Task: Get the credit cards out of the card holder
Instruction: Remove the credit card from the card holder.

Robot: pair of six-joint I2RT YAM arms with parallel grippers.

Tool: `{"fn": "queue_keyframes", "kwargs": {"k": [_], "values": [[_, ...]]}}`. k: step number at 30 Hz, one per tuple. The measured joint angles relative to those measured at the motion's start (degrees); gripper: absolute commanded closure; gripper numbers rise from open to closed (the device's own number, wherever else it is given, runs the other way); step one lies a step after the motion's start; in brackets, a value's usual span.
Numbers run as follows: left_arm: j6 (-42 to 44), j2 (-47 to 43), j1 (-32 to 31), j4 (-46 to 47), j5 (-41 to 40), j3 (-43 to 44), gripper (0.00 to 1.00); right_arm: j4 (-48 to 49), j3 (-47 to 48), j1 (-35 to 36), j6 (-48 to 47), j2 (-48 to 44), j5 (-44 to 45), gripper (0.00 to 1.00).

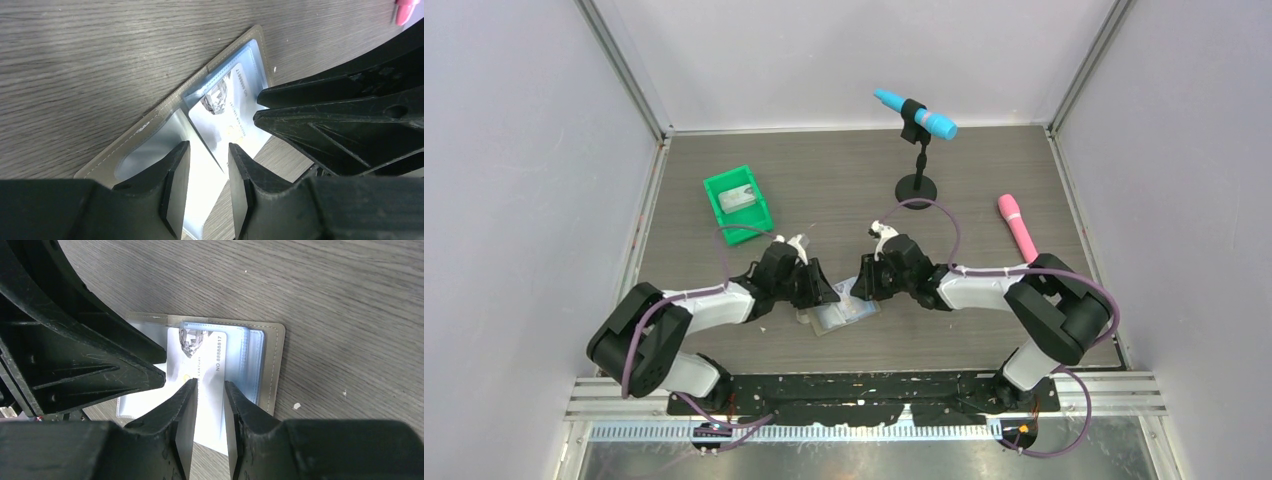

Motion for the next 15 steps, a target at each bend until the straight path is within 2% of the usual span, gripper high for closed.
{"fn": "queue_keyframes", "kwargs": {"k": [12, 15], "values": [[-5.7, 1.9, 0.0, 13.2, 1.3, -5.2, 0.62, 3.7, -3.3, -0.1, 2.4, -1.4, 0.1, 0.67], [-7.1, 2.8, 0.0, 16.1, 1.5, -6.0, 0.66, 4.0, -3.7, -0.1, 2.6, -1.6, 0.1, 0.67]]}}
